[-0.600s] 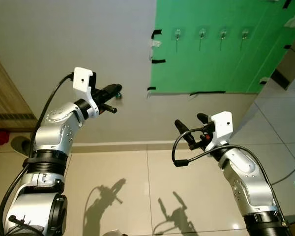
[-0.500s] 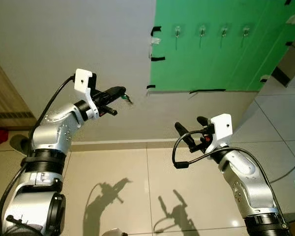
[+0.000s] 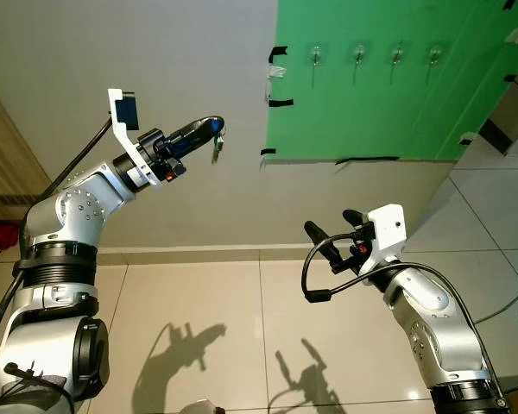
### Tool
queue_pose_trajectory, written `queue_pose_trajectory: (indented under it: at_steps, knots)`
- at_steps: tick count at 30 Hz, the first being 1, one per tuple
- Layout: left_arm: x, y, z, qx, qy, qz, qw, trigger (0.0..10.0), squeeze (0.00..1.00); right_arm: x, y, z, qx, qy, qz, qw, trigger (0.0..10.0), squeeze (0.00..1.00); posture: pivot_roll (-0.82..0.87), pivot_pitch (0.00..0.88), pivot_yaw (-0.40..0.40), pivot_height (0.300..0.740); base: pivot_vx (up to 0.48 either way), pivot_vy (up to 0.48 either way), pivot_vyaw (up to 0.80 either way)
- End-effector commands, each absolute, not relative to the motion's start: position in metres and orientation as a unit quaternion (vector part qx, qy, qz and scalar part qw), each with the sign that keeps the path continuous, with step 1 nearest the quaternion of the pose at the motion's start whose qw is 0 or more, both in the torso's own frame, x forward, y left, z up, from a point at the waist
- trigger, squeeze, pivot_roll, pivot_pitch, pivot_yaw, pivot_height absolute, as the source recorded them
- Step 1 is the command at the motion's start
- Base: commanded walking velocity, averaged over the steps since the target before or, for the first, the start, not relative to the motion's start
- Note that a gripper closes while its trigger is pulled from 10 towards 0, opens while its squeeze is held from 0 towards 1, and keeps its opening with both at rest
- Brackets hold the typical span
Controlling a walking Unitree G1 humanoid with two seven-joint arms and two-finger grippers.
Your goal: Hang keys on a hook
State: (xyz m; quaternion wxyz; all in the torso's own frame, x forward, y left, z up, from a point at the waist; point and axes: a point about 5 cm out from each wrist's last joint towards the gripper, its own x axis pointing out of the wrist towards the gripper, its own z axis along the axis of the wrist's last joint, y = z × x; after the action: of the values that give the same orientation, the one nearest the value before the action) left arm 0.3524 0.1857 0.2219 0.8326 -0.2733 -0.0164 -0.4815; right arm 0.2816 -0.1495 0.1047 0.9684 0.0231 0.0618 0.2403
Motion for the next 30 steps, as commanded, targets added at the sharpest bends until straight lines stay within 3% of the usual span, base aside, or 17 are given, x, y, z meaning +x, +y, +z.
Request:
queue_pose_trajectory:
  at_steps: [1, 3, 11, 16, 17, 20, 21, 22, 23, 30]
  knots:
    - [0.351, 0.181, 0.235, -0.281, -0.034, -0.503, 0.816, 10.0, 0.00, 0.280, -0.147, 0.108, 0.027, 0.059, 0.248, 0.967, 10.0, 0.18, -0.06, 0.000, 0.010, 0.740, 0.000, 0.000, 0.00]
    - [0.348, 0.178, 0.238, -0.307, -0.039, -0.515, 0.800, 10.0, 0.00, 0.279, -0.146, 0.107, 0.028, 0.062, 0.251, 0.966, 10.0, 0.18, -0.06, 0.000, 0.009, 0.740, 0.000, 0.000, 0.00]
    - [0.344, 0.174, 0.241, -0.310, -0.039, -0.527, 0.790, 10.0, 0.00, 0.279, -0.143, 0.108, 0.027, 0.062, 0.258, 0.964, 10.0, 0.18, -0.06, 0.000, 0.009, 0.740, 0.000, 0.000, 0.00]
    - [0.348, 0.172, 0.234, -0.269, -0.037, -0.499, 0.823, 10.0, 0.00, 0.278, -0.143, 0.107, 0.027, 0.065, 0.258, 0.963, 10.0, 0.18, -0.06, 0.000, 0.009, 0.740, 0.000, 0.000, 0.00]
    - [0.350, 0.167, 0.226, -0.205, -0.038, -0.466, 0.860, 10.0, 0.00, 0.277, -0.142, 0.106, 0.027, 0.066, 0.258, 0.964, 10.0, 0.18, -0.07, 0.000, 0.013, 0.740, 0.000, 0.000, 0.00]
    - [0.355, 0.155, 0.212, -0.104, -0.032, -0.407, 0.907, 10.0, 0.00, 0.276, -0.143, 0.106, 0.026, 0.061, 0.242, 0.968, 10.0, 0.18, -0.07, 0.000, 0.020, 0.740, 0.000, 0.000, 0.00]
    - [0.355, 0.155, 0.212, -0.104, -0.032, -0.407, 0.907, 10.0, 0.00, 0.276, -0.143, 0.106, 0.026, 0.061, 0.242, 0.968, 10.0, 0.18, -0.07, 0.000, 0.020, 0.740, 0.000, 0.000, 0.00]
    - [0.358, 0.153, 0.203, -0.019, -0.040, -0.329, 0.943, 10.0, 0.00, 0.279, -0.147, 0.105, 0.024, 0.056, 0.205, 0.977, 10.0, 0.17, -0.08, 0.000, 0.029, 0.740, 0.000, 0.000, 0.00]
    - [0.359, 0.153, 0.201, 0.024, -0.051, -0.292, 0.955, 10.0, 0.00, 0.280, -0.150, 0.104, 0.022, 0.055, 0.187, 0.981, 10.0, 0.17, -0.08, 0.000, 0.029, 0.740, 0.000, 0.000, 0.00]
    - [0.330, 0.154, 0.154, 0.013, -0.039, -0.157, 0.987, 10.0, 0.00, 0.274, -0.165, 0.095, 0.024, 0.043, 0.089, 0.995, 10.0, 0.17, -0.08, 0.000, 0.047, 0.740, 0.000, 0.000, 0.00]
